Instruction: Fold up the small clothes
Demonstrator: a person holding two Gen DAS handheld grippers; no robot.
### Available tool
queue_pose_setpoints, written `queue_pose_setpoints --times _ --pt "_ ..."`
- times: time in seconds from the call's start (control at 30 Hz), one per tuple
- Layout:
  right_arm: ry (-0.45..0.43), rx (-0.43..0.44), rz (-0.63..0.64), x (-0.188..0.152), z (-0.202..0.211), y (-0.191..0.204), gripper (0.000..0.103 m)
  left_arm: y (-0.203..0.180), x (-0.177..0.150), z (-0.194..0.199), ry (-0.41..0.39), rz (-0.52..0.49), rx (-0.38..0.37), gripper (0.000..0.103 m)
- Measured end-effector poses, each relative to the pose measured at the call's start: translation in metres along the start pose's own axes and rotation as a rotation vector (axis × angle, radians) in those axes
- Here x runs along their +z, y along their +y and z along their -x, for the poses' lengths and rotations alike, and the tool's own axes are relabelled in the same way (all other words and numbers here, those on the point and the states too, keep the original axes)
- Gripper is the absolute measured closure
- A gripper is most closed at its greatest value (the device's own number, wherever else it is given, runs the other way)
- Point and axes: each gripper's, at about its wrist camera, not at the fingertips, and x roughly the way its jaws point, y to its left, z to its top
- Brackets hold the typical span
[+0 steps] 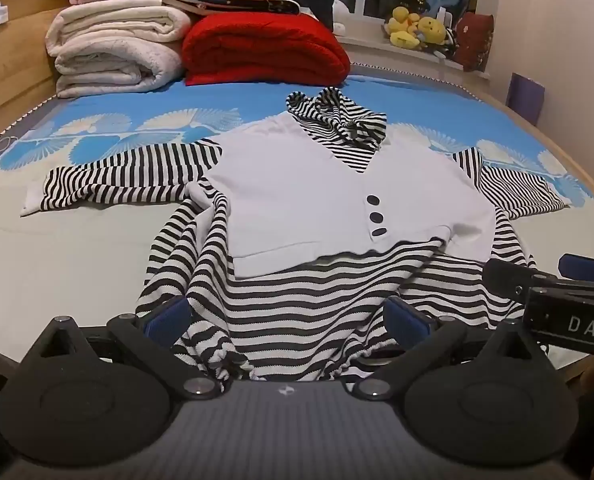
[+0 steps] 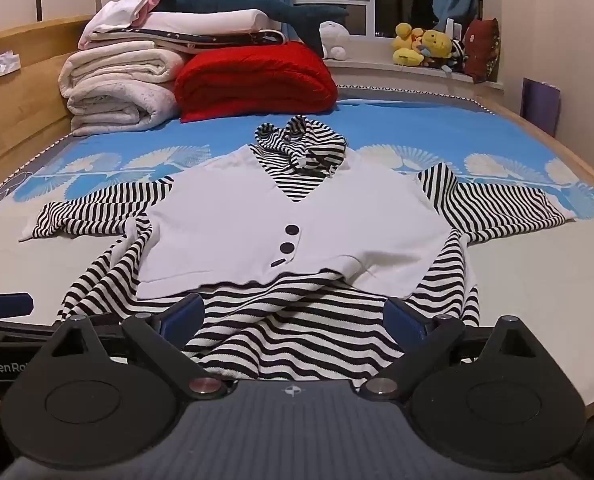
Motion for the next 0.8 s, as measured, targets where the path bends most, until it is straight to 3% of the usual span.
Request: queue_pose_setpoints --times 0.8 --pt "-0.006 -0.007 0.009 -0.0008 0.0002 0.0020 0.007 0.0060 -0.0025 -0.0013 0.001 0.004 -0.003 0.001"
